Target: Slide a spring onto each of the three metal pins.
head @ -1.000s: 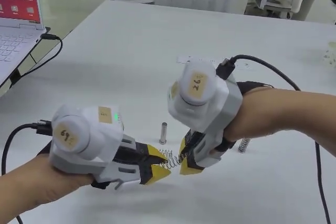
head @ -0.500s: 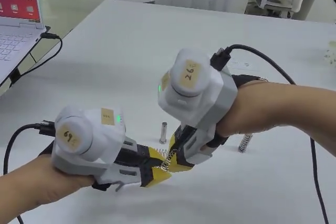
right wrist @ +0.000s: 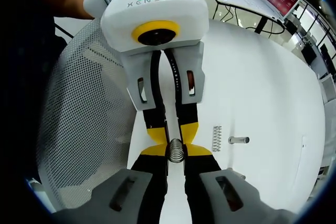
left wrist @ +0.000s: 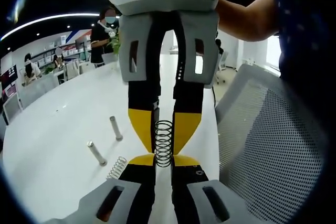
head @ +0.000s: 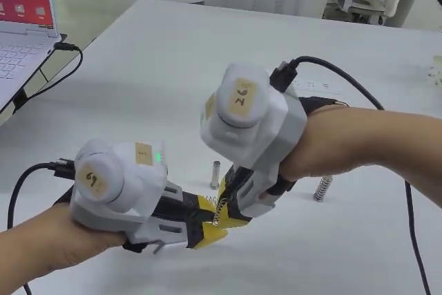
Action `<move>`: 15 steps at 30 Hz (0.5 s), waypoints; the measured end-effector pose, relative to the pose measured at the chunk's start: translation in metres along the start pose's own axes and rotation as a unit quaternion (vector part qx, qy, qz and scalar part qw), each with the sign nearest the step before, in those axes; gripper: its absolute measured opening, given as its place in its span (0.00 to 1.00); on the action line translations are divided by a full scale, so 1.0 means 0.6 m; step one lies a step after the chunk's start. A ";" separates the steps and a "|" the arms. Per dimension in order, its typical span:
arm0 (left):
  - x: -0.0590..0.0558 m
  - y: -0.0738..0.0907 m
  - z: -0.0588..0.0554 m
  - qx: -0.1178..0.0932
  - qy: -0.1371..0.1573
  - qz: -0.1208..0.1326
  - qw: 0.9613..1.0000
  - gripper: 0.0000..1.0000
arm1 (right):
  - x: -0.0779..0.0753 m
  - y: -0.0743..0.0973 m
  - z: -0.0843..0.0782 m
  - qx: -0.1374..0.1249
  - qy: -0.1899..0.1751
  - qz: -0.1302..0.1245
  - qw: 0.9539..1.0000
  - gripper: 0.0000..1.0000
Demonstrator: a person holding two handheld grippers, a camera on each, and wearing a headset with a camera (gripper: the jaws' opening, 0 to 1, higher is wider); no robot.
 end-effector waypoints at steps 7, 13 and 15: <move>-0.001 0.000 0.000 0.001 -0.001 -0.001 1.000 0.03 | 0.002 -0.001 0.001 0.004 0.004 0.000 1.000 0.08; -0.002 0.001 0.000 0.001 -0.001 -0.001 1.000 0.03 | 0.002 -0.001 0.003 0.006 0.005 0.000 1.000 0.08; -0.002 0.001 0.000 0.001 0.000 -0.002 1.000 0.04 | 0.002 -0.001 0.003 0.007 0.005 0.000 1.000 0.08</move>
Point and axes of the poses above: the centre of the closed fingertips' face, and the gripper's own axes: y roughly backward along the fingers, x roughly to its left, z roughly out of its top, the point moved 10 cm from there along y, roughly backward along the fingers, and after that the axes turned 14 degrees about -y, right-handed, at the moved point
